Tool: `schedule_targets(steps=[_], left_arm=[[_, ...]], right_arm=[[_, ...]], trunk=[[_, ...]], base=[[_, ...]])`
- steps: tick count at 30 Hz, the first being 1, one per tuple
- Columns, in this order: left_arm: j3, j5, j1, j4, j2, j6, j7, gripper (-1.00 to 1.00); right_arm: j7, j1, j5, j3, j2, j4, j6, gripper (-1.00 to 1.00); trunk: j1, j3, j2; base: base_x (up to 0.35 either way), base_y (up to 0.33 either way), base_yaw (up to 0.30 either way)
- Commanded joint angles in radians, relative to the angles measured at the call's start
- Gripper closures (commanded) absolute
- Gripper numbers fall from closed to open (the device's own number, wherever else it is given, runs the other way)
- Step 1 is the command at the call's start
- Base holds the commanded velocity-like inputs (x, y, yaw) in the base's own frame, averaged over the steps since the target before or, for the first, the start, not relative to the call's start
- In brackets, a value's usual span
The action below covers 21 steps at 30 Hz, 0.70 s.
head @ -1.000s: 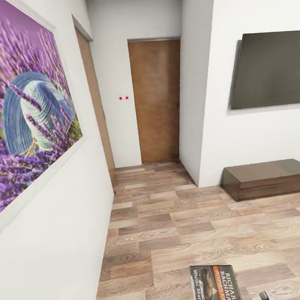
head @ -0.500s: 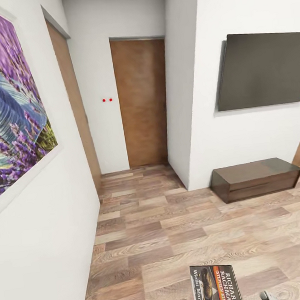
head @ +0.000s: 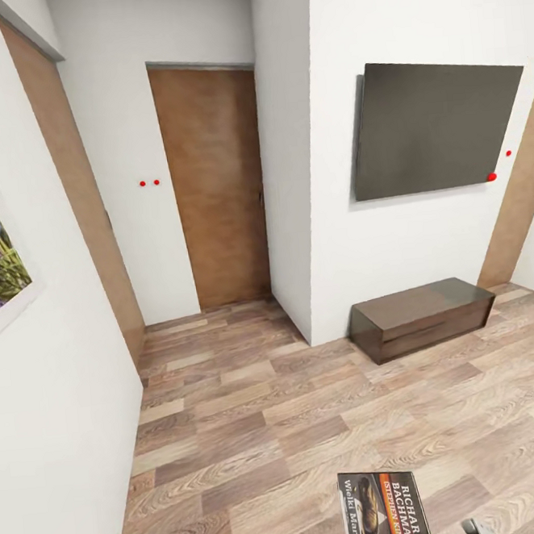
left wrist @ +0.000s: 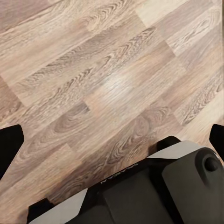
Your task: In the bedroom, move the book from the bed onto either nightstand, and place the two sandals side by side next to the bed.
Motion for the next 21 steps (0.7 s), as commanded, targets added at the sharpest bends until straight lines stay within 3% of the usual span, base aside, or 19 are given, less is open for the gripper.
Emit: schedule_targets(steps=[1, 14, 21], left_arm=[[-0.008, 0.01, -0.001, 0.002, 0.0, -0.004, -0.001, -1.0], [-0.008, 0.01, -0.001, 0.002, 0.0, -0.005, -0.001, -1.0], [-0.008, 0.01, -0.001, 0.002, 0.0, -0.004, -0.001, -1.0]], right_arm=[[0.003, -0.001, -0.01, 0.001, 0.0, 0.0, 0.009, 1.0], [0.003, -0.001, -0.01, 0.001, 0.0, 0.0, 0.009, 1.0], [0.003, -0.001, -0.01, 0.001, 0.0, 0.0, 0.009, 1.0]], trunk=[[0.001, -0.002, -0.002], [0.001, -0.002, -0.002], [0.001, -0.002, -0.002]], base=[[0.199, 0.0, -0.282], [0.03, 0.0, -0.284], [0.248, 0.0, -0.284]])
